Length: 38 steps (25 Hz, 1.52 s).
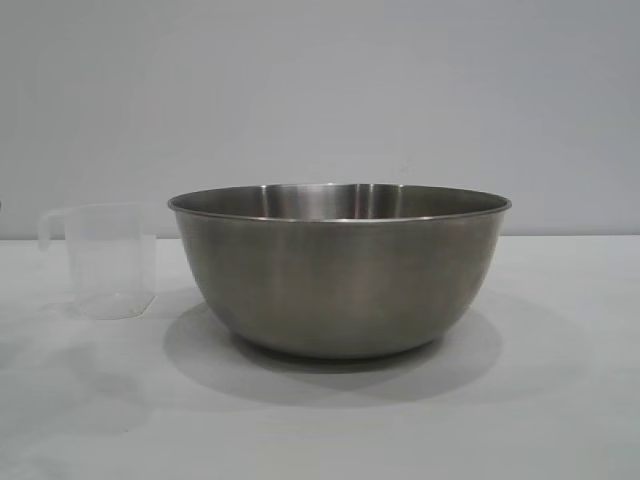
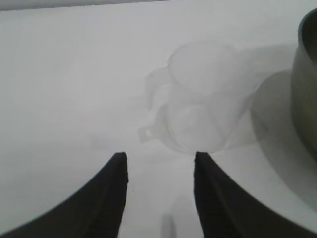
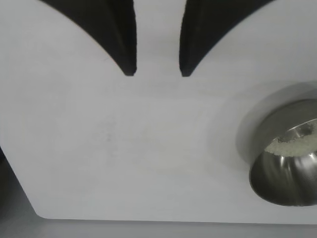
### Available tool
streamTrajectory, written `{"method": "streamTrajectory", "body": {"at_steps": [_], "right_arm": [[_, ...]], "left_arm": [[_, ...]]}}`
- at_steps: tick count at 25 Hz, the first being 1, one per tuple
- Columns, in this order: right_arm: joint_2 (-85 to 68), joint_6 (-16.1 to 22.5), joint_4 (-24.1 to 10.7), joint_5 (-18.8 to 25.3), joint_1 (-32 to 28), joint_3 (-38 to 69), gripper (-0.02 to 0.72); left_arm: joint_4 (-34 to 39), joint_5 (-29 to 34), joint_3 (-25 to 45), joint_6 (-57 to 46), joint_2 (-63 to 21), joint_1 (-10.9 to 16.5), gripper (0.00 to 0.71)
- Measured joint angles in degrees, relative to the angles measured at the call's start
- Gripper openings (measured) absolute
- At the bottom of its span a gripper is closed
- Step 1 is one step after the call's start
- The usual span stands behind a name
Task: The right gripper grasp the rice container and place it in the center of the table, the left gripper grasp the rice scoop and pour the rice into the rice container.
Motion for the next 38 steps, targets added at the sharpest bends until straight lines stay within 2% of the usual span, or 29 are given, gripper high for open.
{"method": "streamTrajectory", "body": {"at_steps": [6,13,18,24,29,38], "right_arm": [[0.0,0.0,0.0,0.0,0.0,0.0,0.219],[0.0,0.0,0.0,0.0,0.0,0.0,0.219],[0.0,0.0,0.0,0.0,0.0,0.0,0.219],[0.0,0.0,0.0,0.0,0.0,0.0,0.219],[0.0,0.0,0.0,0.0,0.0,0.0,0.219],[0.0,0.0,0.0,0.0,0.0,0.0,0.219]], "left_arm": [[-0.5,0.6,0.0,0.0,0.0,0.0,0.273],[-2.7,10.2,0.0,1.8,0.0,0.0,0.273],[-4.3,12.3,-0.4,2.5,0.0,0.0,0.273],[-8.0,23.5,-7.2,8.7,0.0,0.0,0.273],[-8.2,32.0,-11.9,10.6,-1.9,0.0,0.273],[-8.2,50.8,-16.4,13.9,-20.9,0.0,0.273]]}}
